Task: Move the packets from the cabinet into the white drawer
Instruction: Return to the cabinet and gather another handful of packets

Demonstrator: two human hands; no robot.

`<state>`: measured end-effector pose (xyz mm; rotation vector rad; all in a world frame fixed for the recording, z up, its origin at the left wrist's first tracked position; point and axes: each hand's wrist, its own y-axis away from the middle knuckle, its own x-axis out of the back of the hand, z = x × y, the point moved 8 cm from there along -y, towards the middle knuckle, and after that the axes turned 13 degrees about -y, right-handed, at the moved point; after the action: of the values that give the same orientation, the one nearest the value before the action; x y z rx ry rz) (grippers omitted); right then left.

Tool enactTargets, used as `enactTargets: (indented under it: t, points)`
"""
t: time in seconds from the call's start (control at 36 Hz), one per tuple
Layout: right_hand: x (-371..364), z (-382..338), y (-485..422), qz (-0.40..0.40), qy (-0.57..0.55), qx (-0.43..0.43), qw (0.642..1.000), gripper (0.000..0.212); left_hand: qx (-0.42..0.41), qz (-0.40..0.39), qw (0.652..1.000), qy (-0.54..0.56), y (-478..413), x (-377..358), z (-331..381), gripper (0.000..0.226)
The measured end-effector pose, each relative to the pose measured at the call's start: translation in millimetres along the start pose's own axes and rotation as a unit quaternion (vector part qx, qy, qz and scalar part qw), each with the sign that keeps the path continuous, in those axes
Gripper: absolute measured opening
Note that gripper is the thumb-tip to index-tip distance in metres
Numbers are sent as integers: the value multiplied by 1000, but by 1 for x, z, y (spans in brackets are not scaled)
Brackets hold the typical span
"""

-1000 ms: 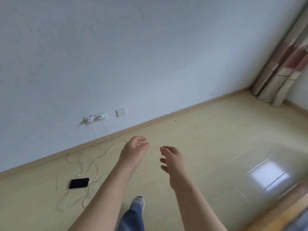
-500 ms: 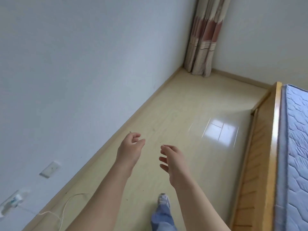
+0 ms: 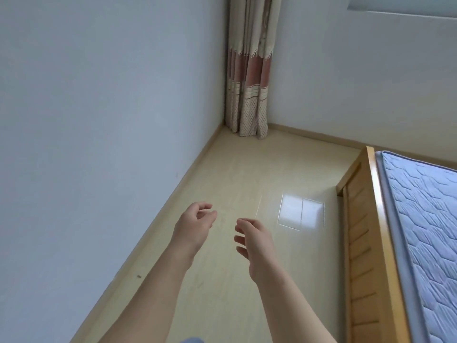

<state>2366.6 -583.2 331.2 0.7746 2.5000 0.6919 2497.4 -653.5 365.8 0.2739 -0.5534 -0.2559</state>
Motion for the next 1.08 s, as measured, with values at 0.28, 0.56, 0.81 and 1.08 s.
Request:
enactTargets:
  t: [0.28, 0.56, 0.81, 1.08]
  points:
    - [-20, -119, -178, 59, -19, 21, 998, 10, -43, -47, 998, 1, -215, -44, 101, 15]
    - [-3, -250, -326, 120, -78, 29, 989, 10, -85, -135, 986, -48, -382, -127, 228, 12]
    - [102, -371, -456, 207, -174, 89, 959, 8, -100, -175, 977, -67, -504, -268, 340, 12]
    - [214, -525, -575, 234, -171, 112, 950, 13, -126, -216, 967, -41, -600, -420, 500, 13]
